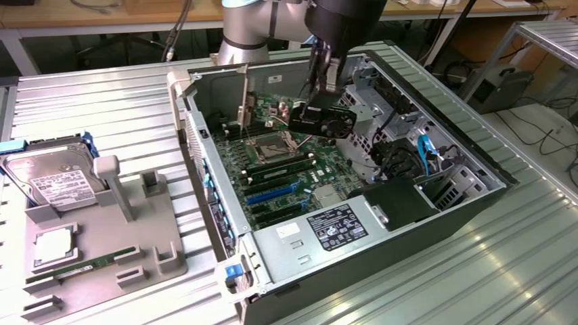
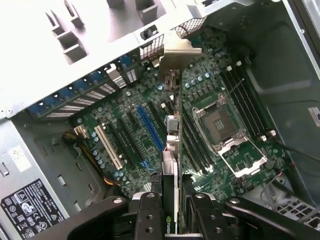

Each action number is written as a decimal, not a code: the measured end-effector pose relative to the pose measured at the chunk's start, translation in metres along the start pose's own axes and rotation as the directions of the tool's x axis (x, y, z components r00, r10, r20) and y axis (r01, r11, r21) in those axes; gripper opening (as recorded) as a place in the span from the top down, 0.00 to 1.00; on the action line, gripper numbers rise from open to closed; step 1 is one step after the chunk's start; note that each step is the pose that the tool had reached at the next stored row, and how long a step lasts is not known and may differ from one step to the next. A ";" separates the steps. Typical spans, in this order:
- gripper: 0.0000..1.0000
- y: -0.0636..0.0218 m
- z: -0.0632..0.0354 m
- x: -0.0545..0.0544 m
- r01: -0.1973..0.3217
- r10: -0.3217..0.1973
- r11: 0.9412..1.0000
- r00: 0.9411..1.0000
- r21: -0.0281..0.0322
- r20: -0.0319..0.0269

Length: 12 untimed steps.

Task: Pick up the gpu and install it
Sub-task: 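Insert the gpu into the slot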

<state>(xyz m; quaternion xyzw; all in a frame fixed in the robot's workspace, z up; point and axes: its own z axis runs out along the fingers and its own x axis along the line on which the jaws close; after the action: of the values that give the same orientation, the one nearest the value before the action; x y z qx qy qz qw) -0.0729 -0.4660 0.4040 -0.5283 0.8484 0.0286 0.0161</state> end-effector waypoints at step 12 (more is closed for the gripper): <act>0.74 -0.0003 0.0082 0.000 0.261 -0.261 0.965 0.965 -0.013 -0.005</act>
<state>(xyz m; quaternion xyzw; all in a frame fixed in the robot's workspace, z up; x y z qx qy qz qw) -0.0729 -0.4660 0.3958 -0.6356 0.7713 0.0295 0.0138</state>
